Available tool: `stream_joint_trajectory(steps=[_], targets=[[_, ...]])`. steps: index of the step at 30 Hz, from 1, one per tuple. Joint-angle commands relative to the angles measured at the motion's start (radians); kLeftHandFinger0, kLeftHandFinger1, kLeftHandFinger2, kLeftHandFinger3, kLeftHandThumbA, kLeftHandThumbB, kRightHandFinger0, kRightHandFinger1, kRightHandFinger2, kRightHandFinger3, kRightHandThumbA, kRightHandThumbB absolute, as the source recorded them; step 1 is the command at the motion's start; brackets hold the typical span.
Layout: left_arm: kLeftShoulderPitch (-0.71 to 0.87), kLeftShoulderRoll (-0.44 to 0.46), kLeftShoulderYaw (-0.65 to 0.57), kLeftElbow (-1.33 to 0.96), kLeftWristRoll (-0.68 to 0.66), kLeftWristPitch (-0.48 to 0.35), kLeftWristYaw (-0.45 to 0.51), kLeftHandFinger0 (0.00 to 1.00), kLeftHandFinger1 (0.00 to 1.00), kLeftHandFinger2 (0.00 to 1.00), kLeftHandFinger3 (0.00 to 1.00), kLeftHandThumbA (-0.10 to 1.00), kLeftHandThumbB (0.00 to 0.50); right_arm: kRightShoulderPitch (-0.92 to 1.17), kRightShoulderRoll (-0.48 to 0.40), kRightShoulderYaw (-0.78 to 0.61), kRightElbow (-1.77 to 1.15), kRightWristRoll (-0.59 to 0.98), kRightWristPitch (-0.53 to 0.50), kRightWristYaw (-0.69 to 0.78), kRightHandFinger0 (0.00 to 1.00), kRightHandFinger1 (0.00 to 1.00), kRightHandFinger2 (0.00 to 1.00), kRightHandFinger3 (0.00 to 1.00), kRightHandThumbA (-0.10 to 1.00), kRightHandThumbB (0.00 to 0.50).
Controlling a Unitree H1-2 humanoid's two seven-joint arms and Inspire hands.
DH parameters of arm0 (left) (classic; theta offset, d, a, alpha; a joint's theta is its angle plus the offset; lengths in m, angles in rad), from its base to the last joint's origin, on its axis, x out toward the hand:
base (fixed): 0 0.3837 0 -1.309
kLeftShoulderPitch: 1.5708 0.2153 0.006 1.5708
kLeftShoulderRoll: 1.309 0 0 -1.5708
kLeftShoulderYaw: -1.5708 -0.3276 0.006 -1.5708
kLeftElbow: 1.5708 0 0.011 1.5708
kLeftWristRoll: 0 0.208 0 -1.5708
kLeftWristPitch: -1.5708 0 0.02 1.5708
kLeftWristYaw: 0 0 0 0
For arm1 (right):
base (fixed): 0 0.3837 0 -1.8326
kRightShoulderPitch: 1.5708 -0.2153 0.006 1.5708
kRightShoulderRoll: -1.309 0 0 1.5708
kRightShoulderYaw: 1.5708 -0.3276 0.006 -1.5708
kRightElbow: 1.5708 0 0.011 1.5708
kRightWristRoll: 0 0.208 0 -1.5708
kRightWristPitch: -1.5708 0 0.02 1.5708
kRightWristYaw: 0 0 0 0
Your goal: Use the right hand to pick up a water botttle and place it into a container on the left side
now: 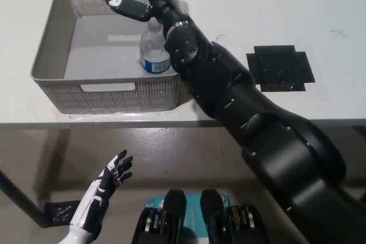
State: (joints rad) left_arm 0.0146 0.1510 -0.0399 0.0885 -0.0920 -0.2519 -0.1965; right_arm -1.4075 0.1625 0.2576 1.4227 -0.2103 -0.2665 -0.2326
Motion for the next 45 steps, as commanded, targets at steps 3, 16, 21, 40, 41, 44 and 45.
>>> stream_joint_trajectory(steps=[3,16,21,40,41,44,45], targets=[[-0.016,0.013,-0.007,-0.02,0.013,-0.002,-0.012,1.0,1.0,1.0,1.0,1.0,0.32,-0.071,-0.026,-0.003,-0.06,-0.013,-0.055,0.023,1.0,1.0,1.0,1.0,1.0,0.5],[-0.017,0.031,-0.009,-0.013,0.019,-0.009,-0.024,1.0,1.0,1.0,1.0,1.0,0.317,0.051,-0.219,-0.128,-0.706,0.077,0.021,0.165,1.0,1.0,1.0,1.0,1.0,0.496],[-0.028,0.023,0.003,-0.011,0.001,0.013,-0.016,1.0,1.0,1.0,1.0,1.0,0.314,0.272,-0.283,-0.183,-1.231,0.16,0.162,0.206,1.0,1.0,1.0,1.0,1.0,0.498],[-0.01,0.019,0.015,0.04,-0.013,0.0,-0.013,1.0,1.0,1.0,1.0,1.0,0.308,1.299,-0.279,-0.134,-1.495,0.204,-0.054,0.19,1.0,1.0,1.0,1.0,1.0,0.404],[-0.009,0.021,0.014,0.044,-0.011,-0.005,-0.014,1.0,1.0,1.0,1.0,1.0,0.3,1.319,-0.285,-0.134,-1.441,0.203,-0.096,0.193,1.0,1.0,1.0,1.0,1.0,0.371],[-0.005,0.016,0.014,0.039,-0.008,0.003,-0.01,1.0,1.0,1.0,1.0,1.0,0.294,1.347,-0.289,-0.14,-1.398,0.222,-0.088,0.214,1.0,1.0,1.0,1.0,1.0,0.352],[-0.006,0.015,0.014,0.039,-0.006,0.004,-0.009,1.0,1.0,1.0,1.0,1.0,0.292,1.351,-0.29,-0.142,-1.388,0.233,-0.086,0.224,1.0,1.0,1.0,1.0,1.0,0.32]])
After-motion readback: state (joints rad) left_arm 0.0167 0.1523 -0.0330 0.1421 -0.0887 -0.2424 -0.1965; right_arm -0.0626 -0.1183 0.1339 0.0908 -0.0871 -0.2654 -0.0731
